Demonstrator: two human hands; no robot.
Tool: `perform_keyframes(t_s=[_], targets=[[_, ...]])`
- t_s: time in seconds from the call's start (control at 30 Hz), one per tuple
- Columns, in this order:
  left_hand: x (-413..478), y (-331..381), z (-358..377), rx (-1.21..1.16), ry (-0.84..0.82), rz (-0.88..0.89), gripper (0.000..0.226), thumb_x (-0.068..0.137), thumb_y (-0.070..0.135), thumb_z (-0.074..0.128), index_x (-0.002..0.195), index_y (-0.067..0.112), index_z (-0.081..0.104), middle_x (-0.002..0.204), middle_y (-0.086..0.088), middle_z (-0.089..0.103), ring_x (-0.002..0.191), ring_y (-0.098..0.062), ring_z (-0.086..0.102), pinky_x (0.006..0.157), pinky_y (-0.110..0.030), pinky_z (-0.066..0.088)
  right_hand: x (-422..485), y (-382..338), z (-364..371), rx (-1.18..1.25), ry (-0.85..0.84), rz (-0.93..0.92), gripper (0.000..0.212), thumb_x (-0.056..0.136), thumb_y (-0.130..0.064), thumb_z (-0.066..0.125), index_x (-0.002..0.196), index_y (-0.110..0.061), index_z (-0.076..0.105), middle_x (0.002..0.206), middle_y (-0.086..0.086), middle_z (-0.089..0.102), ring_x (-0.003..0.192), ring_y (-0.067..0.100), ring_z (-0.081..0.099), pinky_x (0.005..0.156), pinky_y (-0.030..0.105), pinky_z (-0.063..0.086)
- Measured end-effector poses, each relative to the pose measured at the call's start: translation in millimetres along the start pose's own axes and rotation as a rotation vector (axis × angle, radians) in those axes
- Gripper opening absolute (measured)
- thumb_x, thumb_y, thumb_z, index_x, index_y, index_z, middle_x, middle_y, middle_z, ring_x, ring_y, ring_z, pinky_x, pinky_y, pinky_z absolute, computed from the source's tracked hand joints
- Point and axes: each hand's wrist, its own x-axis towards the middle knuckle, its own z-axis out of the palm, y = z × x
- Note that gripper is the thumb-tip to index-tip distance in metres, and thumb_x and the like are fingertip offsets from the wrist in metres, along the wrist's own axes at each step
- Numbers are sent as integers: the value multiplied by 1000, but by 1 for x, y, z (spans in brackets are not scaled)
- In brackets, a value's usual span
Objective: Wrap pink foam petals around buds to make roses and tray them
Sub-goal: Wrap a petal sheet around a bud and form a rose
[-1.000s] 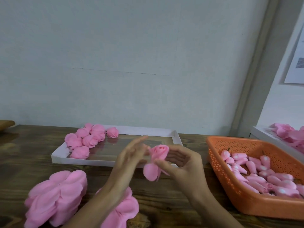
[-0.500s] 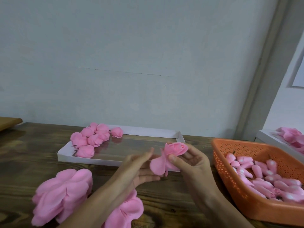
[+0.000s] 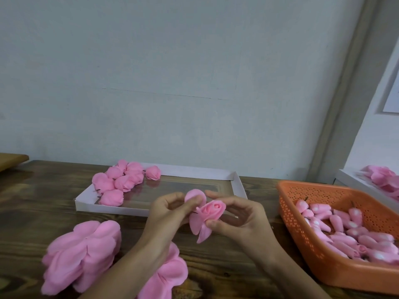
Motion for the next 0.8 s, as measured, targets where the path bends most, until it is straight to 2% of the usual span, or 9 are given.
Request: perform_keyframes(t_s=[0.03,0.1,0.17,0.3,0.4,0.57,0.7,0.8], targets=[[-2,0,2,62,26,53,36,66,48,83,92,23,83,94,-7,81,93,-25,78,82,-39,63,-1,-1,2,-28,-17,6,29,80,-4,88,103,-19,82,127,-1,76,119,22,71,95,33,60],[-6,0,5,96,46,147,27,68,48,81,85,27,83,84,-2,80,82,-16,77,70,-24,61,-2,-3,4,-78,-27,23,28,81,-7,89,104,-21,82,121,-2,78,116,21,73,94,36,62],[-8,1,7,82,30,220,22,69,44,81,82,27,84,81,-3,79,77,-14,76,65,-19,58,-2,-5,6,-117,-13,40,28,81,-9,89,105,-21,82,114,-2,80,111,21,75,92,40,63],[-9,1,7,91,-6,303,21,73,39,80,84,22,85,81,-7,79,80,-21,75,72,-26,61,-2,-8,6,-208,23,81,29,79,-14,91,106,-19,81,106,-4,81,101,19,78,89,44,64],[-10,2,6,91,-58,325,24,77,38,78,89,19,85,85,-9,79,83,-26,74,75,-31,61,-2,-10,7,-218,44,77,30,78,-11,90,107,-14,80,104,-1,82,98,19,79,89,44,64],[-9,7,4,128,-126,359,21,83,39,75,94,24,86,86,-7,76,84,-23,72,76,-30,60,-2,-10,7,-222,87,41,37,73,-12,93,106,-11,78,100,-1,82,93,17,80,85,39,65],[-4,7,1,208,-154,412,18,88,33,71,95,24,85,91,-9,74,89,-28,70,78,-31,59,-1,-10,8,-140,120,37,59,68,-10,96,117,-19,65,97,2,83,90,20,81,81,35,66],[-3,6,-2,235,-177,398,23,96,40,70,93,21,83,90,-8,72,88,-26,70,78,-31,57,0,-9,6,-176,104,11,75,63,-28,95,131,-28,63,101,-1,82,92,17,80,82,34,65]])
